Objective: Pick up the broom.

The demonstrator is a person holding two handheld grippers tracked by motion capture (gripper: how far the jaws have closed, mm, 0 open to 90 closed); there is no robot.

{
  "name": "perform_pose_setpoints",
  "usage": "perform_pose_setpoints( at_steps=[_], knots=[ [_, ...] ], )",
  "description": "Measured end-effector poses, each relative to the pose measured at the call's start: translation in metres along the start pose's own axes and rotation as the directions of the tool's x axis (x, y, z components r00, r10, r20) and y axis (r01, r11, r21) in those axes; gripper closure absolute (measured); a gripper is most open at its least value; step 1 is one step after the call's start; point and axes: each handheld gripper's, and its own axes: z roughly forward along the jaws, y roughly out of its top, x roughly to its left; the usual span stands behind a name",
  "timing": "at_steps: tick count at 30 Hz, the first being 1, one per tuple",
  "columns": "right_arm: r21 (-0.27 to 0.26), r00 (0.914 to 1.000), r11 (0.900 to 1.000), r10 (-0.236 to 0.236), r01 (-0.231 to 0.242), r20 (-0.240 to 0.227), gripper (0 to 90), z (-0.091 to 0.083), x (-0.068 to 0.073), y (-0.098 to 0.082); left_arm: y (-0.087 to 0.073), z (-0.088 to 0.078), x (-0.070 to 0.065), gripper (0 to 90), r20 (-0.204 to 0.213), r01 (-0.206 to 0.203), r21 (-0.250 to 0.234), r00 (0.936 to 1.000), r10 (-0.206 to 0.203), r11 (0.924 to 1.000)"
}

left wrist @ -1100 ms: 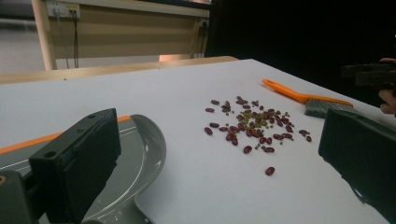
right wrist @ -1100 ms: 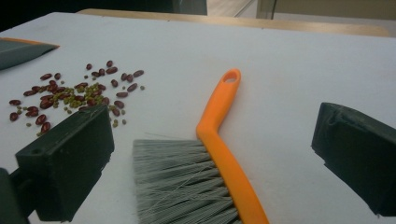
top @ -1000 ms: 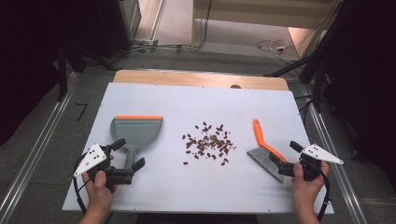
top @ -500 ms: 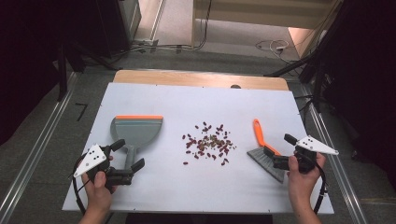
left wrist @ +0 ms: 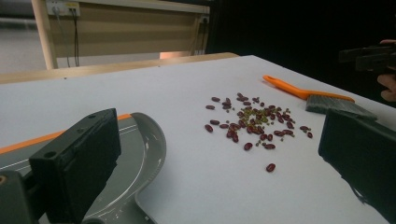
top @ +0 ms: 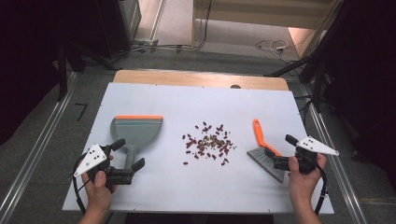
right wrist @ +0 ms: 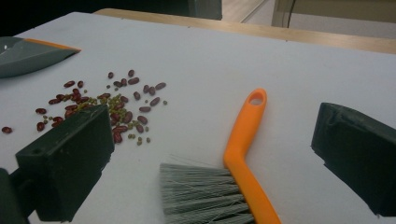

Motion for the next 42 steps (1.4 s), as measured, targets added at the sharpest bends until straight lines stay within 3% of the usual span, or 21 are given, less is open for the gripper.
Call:
perform_pose_setpoints(
  at_steps=[18, 24, 28, 31, 33, 34, 36, 37, 38, 40, 42],
  knots=[
    [0.024, 0.9999, 1.000, -0.001, 0.001, 0.017, 0.0, 0.000, 0.001, 0.000, 0.001, 0.004, -0.001, 0.3, 0.008, 0.000, 0.000, 1.0000, 0.000, 1.0000],
    [0.071, 0.9999, 0.997, -0.003, 0.002, 0.016, 0.0, 0.004, -0.003, 0.009, 0.001, 0.005, -0.001, 0.3, 0.008, 0.003, 0.002, 1.0000, -0.003, 1.0000],
    [0.123, 0.9996, 0.992, 0.023, -0.025, 0.018, 0.0, 0.012, -0.010, 0.020, 0.001, 0.006, -0.001, 0.3, 0.011, 0.004, 0.002, 0.9999, -0.004, 1.0000],
    [0.215, 0.9990, 0.976, 0.045, -0.045, 0.006, 1.6, 0.028, -0.018, 0.030, 0.001, 0.006, -0.001, 0.3, 0.012, 0.004, 0.003, 0.9999, -0.004, 1.0000],
    [0.246, 0.9981, 0.968, 0.045, -0.054, 0.043, 12.4, 0.036, -0.020, 0.034, 0.001, 0.006, -0.001, 0.3, 0.011, 0.004, 0.005, 0.9999, -0.004, 1.0000],
    [0.246, 0.9981, 0.968, 0.045, -0.054, 0.043, 12.4, 0.036, -0.020, 0.034, 0.001, 0.006, -0.001, 0.3, 0.011, 0.005, 0.006, 0.9999, -0.005, 1.0000],
    [0.299, 0.9975, 0.953, 0.036, -0.053, 0.061, 24.1, 0.048, -0.022, 0.042, 0.000, 0.006, -0.001, 0.3, 0.010, 0.007, 0.007, 0.9999, -0.007, 1.0000],
    [0.299, 0.9975, 0.953, 0.036, -0.053, 0.061, 24.1, 0.048, -0.022, 0.042, 0.000, 0.006, 0.000, 0.3, 0.009, 0.006, 0.008, 0.9999, -0.006, 0.9999],
    [0.331, 0.9962, 0.941, 0.045, -0.067, 0.075, 35.5, 0.055, -0.022, 0.045, 0.000, 0.006, -0.001, 0.3, 0.008, 0.009, 0.007, 0.9999, -0.009, 0.9999],
    [0.369, 0.9945, 0.925, 0.069, -0.094, 0.079, 39.0, 0.063, -0.024, 0.048, 0.001, 0.006, 0.000, 0.3, 0.007, 0.008, 0.005, 0.9999, -0.008, 1.0000],
    [0.438, 0.9934, 0.893, 0.077, -0.107, 0.085, 40.6, 0.073, -0.025, 0.049, 0.001, 0.006, 0.000, 0.3, 0.007, 0.008, 0.006, 0.9999, -0.008, 1.0000]
  ],
)
